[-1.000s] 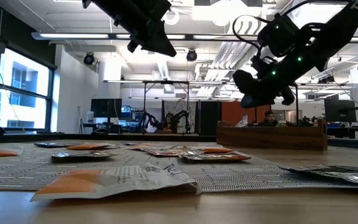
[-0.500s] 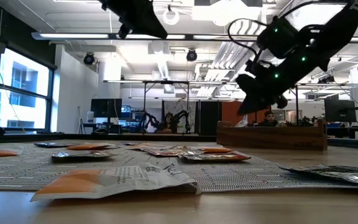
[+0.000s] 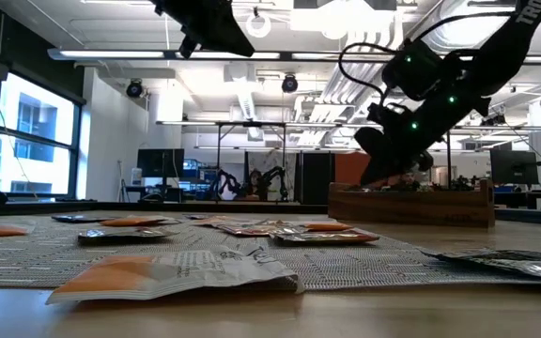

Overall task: Pick & Place Tea
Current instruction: Put the black tea bag into the left section of the wooden organizer

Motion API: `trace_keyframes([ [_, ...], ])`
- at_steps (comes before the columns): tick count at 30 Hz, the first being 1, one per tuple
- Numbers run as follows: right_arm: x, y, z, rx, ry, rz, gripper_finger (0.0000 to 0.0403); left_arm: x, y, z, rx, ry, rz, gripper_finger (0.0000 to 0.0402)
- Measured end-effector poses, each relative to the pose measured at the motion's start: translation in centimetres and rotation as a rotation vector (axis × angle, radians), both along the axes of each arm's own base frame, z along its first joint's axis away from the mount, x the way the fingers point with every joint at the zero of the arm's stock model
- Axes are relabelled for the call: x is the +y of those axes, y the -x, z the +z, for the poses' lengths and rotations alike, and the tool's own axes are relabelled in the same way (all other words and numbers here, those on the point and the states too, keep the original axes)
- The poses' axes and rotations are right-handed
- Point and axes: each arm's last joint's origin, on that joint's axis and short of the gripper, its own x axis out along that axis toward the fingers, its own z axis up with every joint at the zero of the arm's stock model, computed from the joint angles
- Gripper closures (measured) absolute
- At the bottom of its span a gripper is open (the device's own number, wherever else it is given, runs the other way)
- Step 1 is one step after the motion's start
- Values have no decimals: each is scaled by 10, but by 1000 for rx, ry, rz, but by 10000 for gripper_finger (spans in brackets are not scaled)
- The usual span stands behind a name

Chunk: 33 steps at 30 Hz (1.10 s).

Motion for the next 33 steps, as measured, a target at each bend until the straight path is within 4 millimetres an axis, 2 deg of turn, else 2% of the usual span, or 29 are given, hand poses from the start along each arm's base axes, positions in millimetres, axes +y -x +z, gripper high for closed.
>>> trace_keyframes([
  [5, 8, -10, 29, -66, 67, 124, 401, 0, 2, 1, 5, -4, -3, 385],
  [9, 25, -16, 57, -96, 198, 283, 397, -1, 20, 16, -12, -10, -5, 385],
  [12, 38, -17, 68, -106, 257, 448, 398, -2, 40, 19, 43, -5, -1, 385],
  [14, 44, -18, 70, -129, 241, 558, 400, -2, 48, 23, 33, -2, 18, 385],
  [16, 48, -19, 69, -146, 215, 634, 398, -3, 61, 16, 71, 11, 32, 385],
  [18, 51, -20, 69, -148, 209, 667, 389, -3, 64, 8, 43, 33, 41, 385],
  [21, 53, -21, 68, -133, 231, 702, 363, -3, 71, -17, 78, 85, 73, 385],
  [25, 61, -23, 65, -168, 164, 774, 317, -2, 70, -29, 18, 90, 112, 385],
  [28, 76, -26, 62, -189, 97, 850, 286, -2, 69, -27, -21, 76, 136, 385],
  [33, 110, -32, 63, -193, 124, 1032, 250, -3, 65, -20, -85, 79, 75, 385],
])
